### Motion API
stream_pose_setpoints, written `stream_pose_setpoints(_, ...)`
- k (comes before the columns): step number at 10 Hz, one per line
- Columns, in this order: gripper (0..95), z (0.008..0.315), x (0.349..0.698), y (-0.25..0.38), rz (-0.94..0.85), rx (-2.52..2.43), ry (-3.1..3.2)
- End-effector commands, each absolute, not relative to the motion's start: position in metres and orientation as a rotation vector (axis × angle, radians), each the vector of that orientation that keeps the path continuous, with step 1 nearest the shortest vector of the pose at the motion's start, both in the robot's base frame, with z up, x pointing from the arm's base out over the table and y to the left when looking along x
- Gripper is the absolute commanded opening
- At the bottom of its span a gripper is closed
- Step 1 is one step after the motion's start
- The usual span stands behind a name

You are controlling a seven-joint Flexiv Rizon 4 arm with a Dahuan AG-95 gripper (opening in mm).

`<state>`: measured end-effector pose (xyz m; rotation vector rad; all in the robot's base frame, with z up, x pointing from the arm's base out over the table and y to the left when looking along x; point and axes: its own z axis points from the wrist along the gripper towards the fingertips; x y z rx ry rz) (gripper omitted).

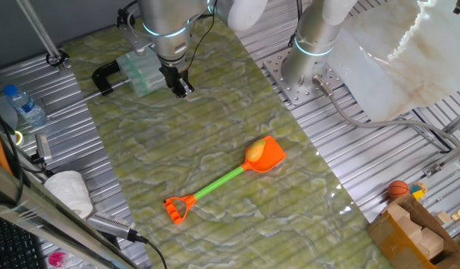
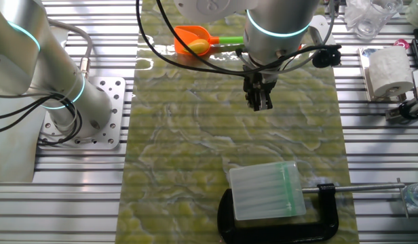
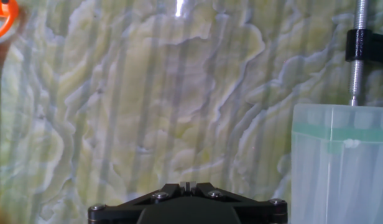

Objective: Use a shovel to scoop up an object

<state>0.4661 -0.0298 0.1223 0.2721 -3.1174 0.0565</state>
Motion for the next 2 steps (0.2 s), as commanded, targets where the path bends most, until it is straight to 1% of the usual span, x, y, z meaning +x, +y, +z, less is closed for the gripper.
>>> stream_pose_setpoints(1,0.0,0.1224,0.4666,-0.0294,0.055,0.272,-3.117)
stream_pose_setpoints(2,0.0,0.1224,0.4666,-0.0294,0.055,0.274,-3.117)
